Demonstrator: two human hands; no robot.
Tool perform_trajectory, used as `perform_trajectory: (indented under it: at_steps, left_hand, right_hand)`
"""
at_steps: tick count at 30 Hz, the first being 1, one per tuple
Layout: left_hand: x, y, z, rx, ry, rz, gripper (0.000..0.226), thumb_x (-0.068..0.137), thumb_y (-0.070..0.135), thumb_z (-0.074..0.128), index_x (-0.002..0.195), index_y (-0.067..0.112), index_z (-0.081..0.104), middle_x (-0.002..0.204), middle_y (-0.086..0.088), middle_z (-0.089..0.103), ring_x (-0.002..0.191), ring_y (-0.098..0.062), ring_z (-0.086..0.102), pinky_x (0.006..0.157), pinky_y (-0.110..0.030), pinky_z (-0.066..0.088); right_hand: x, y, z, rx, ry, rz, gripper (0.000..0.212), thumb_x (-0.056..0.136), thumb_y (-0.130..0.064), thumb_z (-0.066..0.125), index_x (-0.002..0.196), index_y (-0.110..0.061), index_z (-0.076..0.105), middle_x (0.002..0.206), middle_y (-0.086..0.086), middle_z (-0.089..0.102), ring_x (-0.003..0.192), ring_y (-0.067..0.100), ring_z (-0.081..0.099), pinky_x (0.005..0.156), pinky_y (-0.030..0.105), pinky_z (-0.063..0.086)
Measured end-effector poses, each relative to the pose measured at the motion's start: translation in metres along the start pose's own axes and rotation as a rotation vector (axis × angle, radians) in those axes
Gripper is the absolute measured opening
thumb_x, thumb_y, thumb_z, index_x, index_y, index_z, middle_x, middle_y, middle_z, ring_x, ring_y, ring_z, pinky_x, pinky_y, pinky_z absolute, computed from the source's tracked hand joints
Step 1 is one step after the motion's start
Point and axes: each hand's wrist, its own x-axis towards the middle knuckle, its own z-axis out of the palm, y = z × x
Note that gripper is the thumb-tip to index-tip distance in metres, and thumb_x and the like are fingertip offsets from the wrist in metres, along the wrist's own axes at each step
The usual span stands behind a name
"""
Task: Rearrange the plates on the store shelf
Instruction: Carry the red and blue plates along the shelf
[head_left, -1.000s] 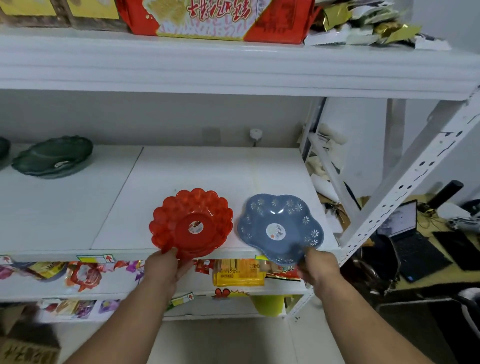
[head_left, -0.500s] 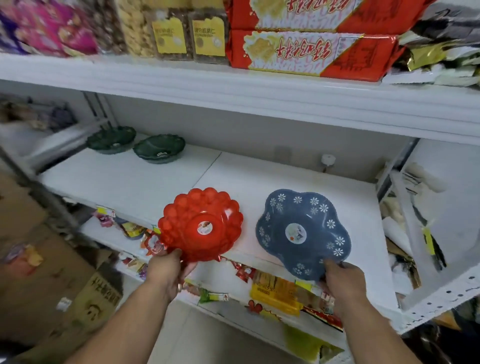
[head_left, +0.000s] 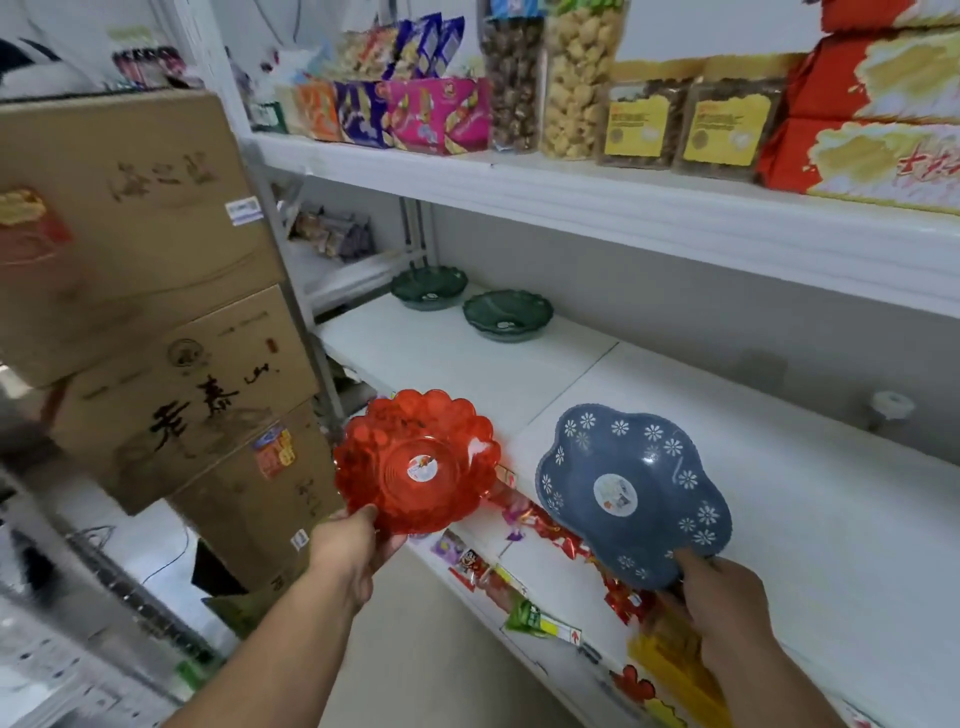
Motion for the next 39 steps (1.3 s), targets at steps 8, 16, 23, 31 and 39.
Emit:
perform_trajectory:
  at_steps: [8,16,23,31,39]
  left_hand:
    - [0.065,0.063,-0.044,-0.049,0.001,-0.015,0.021,0.098,0.001,0.047,0.118,0.003,0.055,0.117,-0.032,0.065,0.063,-0.028,0.062,0.032,-0.022,0.049]
    - [0.142,0.106,-0.057,-0.054,0.023,-0.028,0.017,0.096,0.006,0.053,0.113,0.005,0.056,0.073,-0.023,0.073,0.046,-0.025,0.069,0.046,-0.028,0.057]
    - [0.206,0.134,-0.023,-0.075,-0.013,-0.023,0.009,0.097,0.003,0.052,0.103,0.002,0.059,0.074,-0.02,0.073,0.045,-0.024,0.069,0.039,-0.025,0.054]
    - [0.28,0.173,0.023,-0.028,0.03,-0.024,0.007,0.094,0.003,0.053,0.091,0.007,0.058,0.06,-0.019,0.07,0.041,-0.026,0.067,0.041,-0.033,0.057]
    - [0.348,0.191,0.048,0.161,-0.014,-0.007,0.003,0.094,0.01,0.056,0.093,0.007,0.057,0.045,0.006,0.065,0.041,-0.011,0.065,0.048,-0.025,0.056]
  right_hand:
    - [-0.008,-0.014,0.101,0.092,-0.022,0.054,0.044,0.068,-0.035,0.071,0.082,0.007,0.07,0.086,0.031,0.072,0.071,0.034,0.069,0.069,0.051,0.058]
    - [0.026,-0.012,0.171,0.064,-0.021,0.004,0.06,0.059,-0.046,0.07,0.076,0.011,0.066,0.076,0.028,0.072,0.077,0.043,0.072,0.084,0.06,0.058]
    - [0.005,-0.076,0.21,0.059,-0.063,-0.068,0.046,0.085,-0.034,0.069,0.068,0.008,0.062,0.059,0.024,0.072,0.053,0.029,0.067,0.06,0.034,0.051]
    - [0.082,-0.094,0.271,0.007,-0.06,-0.072,0.045,0.073,-0.04,0.066,0.062,0.003,0.068,0.054,0.012,0.071,0.07,0.039,0.073,0.073,0.055,0.059]
    - [0.103,-0.122,0.314,0.069,-0.053,0.0,0.038,0.08,-0.028,0.072,0.059,0.003,0.063,0.059,0.017,0.073,0.076,0.039,0.075,0.067,0.043,0.054]
